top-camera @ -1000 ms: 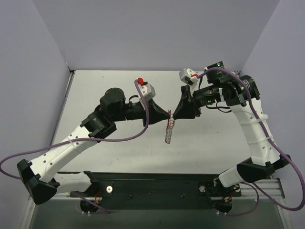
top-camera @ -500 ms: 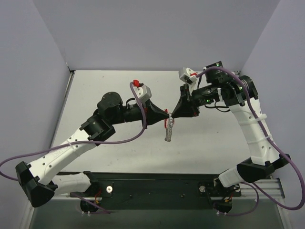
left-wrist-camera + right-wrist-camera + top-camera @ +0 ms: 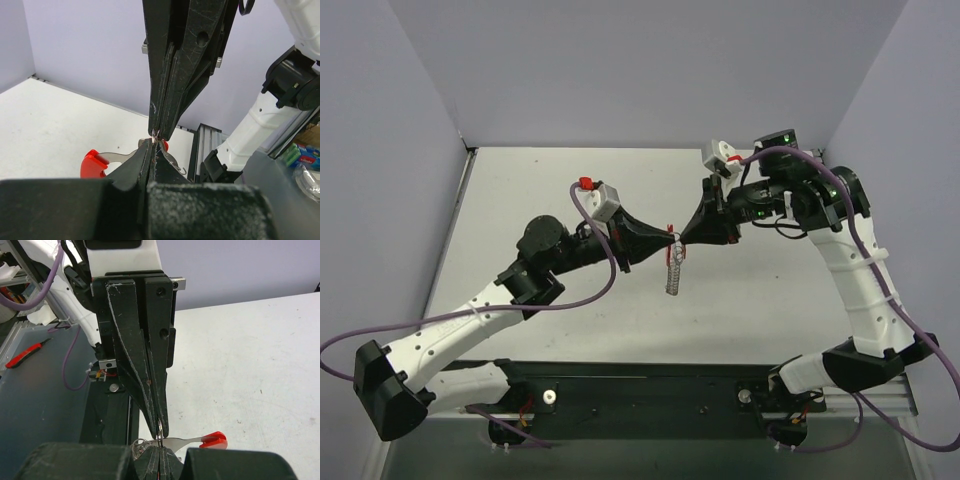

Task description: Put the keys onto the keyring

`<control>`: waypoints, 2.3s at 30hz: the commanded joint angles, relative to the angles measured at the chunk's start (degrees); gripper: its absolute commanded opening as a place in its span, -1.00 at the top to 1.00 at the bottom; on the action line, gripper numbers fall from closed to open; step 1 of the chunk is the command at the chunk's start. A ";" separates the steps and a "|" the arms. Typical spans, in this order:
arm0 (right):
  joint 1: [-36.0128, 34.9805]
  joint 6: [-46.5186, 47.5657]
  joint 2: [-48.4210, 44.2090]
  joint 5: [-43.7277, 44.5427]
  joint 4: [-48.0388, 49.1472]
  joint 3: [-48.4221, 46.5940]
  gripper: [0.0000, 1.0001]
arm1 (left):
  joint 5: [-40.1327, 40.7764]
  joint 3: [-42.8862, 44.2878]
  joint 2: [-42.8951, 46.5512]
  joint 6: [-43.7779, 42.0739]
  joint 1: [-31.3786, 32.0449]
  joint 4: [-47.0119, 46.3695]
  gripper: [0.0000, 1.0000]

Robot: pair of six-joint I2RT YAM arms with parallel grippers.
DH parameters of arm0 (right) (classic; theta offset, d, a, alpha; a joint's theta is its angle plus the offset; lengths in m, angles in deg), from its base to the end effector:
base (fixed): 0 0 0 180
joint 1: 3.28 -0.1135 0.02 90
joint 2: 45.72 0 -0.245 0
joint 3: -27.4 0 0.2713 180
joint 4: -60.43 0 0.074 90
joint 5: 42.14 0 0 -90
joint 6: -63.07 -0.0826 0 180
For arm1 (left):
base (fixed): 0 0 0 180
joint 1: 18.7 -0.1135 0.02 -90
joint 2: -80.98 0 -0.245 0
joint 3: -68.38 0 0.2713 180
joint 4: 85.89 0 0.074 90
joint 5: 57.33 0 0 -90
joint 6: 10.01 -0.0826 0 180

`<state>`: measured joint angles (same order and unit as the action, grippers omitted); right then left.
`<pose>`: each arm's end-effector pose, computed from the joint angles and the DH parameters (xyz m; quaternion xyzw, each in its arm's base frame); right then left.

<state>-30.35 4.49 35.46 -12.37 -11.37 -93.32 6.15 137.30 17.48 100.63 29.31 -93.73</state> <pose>0.2246 0.1953 0.4669 -0.5815 0.5426 0.4232 0.4340 0.1898 -0.2660 0.3923 0.3177 0.5445 -0.5479 0.5499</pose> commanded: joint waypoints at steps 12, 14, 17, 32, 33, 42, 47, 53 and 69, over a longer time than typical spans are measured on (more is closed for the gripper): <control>-0.53 -0.75 -2.26 -2.53 0.67 1.50 1.00 | 12.45 -4.28 -0.56 5.99 2.09 -31.66 1.00; -0.53 -0.66 -2.61 -2.61 0.84 1.59 1.00 | 13.25 -4.55 -0.92 6.25 2.35 -33.07 1.00; -0.53 -0.66 -2.70 -2.79 0.93 1.77 1.00 | 14.57 -4.55 -1.79 6.60 2.97 -35.36 1.00; -0.53 -0.75 -3.23 -3.32 1.02 1.77 1.00 | 17.03 -0.42 -10.66 6.25 6.22 -42.04 1.00; -0.61 -0.75 -3.23 -3.32 0.93 1.68 1.00 | 17.12 -0.07 -11.02 6.25 6.65 -42.39 1.00; -0.79 -0.74 -3.14 -3.49 1.11 1.77 1.00 | 18.17 2.75 -15.24 6.08 8.94 -44.85 1.00; -0.35 -0.57 -3.93 -1.13 0.93 0.72 0.59 | 18.00 3.01 -14.37 4.67 9.03 -42.32 1.00; 1.49 -0.04 -4.19 0.90 -1.09 -3.15 0.20 | 19.14 1.34 -11.29 2.65 8.94 -38.36 1.00; 4.48 1.45 -3.49 0.81 -1.97 -7.20 -0.94 | 24.15 -5.07 -4.26 -0.60 8.51 -31.41 1.00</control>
<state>-26.48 4.75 31.27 -8.65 -13.19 -98.79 27.46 134.26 10.70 101.20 37.98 -124.70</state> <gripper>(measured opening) 0.953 0.021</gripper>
